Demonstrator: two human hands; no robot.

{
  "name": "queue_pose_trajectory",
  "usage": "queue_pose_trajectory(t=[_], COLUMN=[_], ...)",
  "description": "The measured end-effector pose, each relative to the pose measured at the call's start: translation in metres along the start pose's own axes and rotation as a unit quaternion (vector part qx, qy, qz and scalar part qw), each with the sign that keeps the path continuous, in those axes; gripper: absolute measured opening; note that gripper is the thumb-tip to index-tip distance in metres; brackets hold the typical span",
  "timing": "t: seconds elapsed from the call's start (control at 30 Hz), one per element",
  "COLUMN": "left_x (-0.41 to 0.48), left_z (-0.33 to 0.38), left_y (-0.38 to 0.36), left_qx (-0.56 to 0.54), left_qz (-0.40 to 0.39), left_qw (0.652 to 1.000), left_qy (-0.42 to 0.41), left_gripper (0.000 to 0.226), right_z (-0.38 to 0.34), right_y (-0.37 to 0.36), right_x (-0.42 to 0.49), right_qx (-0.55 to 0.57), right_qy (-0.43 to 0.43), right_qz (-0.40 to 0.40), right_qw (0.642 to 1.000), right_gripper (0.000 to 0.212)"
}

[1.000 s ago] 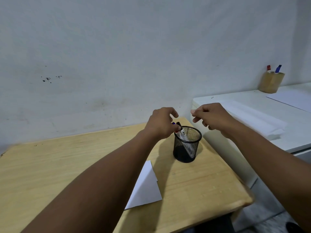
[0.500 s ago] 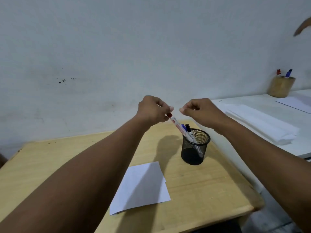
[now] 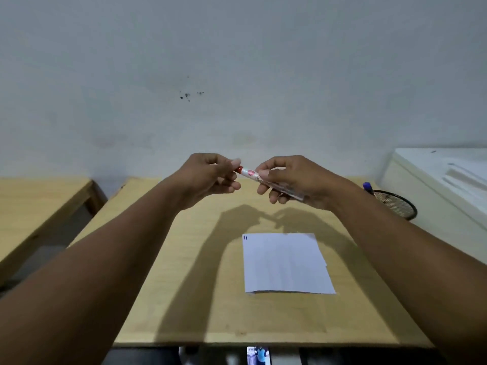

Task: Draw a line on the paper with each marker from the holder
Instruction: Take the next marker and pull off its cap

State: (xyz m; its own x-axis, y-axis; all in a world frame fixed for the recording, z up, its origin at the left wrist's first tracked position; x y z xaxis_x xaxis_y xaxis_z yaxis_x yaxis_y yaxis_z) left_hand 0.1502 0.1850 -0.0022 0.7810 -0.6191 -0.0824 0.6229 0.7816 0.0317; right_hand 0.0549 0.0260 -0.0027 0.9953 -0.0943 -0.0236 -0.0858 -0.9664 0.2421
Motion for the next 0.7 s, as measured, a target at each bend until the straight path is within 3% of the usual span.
queue_pose_trajectory(t=[0.07, 0.13, 0.23, 0.4, 0.5, 0.6, 0.63, 0.7], left_x=[-0.007, -0.012, -0.018, -0.017, -0.015, -0.016, -0.017, -0.02], left_z=[-0.016, -0.034, -0.055, -0.068, -0.072, -0.08, -0.084, -0.086], left_y=[0.016, 0.025, 0.026, 0.012, 0.006, 0.026, 0.035, 0.045], left_qx=[-0.028, -0.041, -0.027, -0.017, -0.057, -0.112, -0.073, 0.113], left_qz=[0.025, 0.035, 0.024, 0.01, 0.009, 0.061, 0.072, 0.076], left_qw=[0.999, 0.998, 0.997, 0.997, 0.994, 0.987, 0.991, 0.99], left_qy=[0.005, 0.024, 0.066, 0.081, 0.088, 0.099, 0.089, 0.031], left_gripper=[0.026, 0.03, 0.037, 0.044, 0.046, 0.044, 0.045, 0.047], right_z=[0.006, 0.007, 0.008, 0.029, 0.02, 0.004, 0.0, 0.004], right_y=[-0.024, -0.044, -0.063, -0.059, -0.049, -0.018, -0.007, 0.004], right_x=[0.001, -0.001, 0.001, 0.011, 0.011, 0.0, -0.004, -0.01], right_qx=[0.146, 0.275, 0.36, 0.224, 0.203, 0.214, 0.211, 0.198], right_qy=[-0.036, -0.04, -0.022, -0.025, 0.02, 0.068, 0.075, 0.061], right_qz=[-0.063, -0.112, -0.108, 0.085, 0.084, 0.074, 0.069, 0.053], right_qw=[0.987, 0.954, 0.926, 0.971, 0.975, 0.972, 0.972, 0.977], right_gripper=[0.04, 0.062, 0.082, 0.031, 0.027, 0.015, 0.01, 0.021])
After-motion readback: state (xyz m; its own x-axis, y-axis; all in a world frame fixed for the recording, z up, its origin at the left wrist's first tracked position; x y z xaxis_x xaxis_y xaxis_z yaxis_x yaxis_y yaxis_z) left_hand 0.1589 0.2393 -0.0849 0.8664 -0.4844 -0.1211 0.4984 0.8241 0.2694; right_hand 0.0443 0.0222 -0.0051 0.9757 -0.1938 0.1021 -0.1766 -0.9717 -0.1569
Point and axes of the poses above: each hand's wrist, its own x-axis towards the middle knuckle, its own y-axis out of the back of the hand, z = x × y, the point moved 8 cm from there along x, towards the middle knuckle, and after that the axes turned 3 degrees about y, right-handed, at the moved point
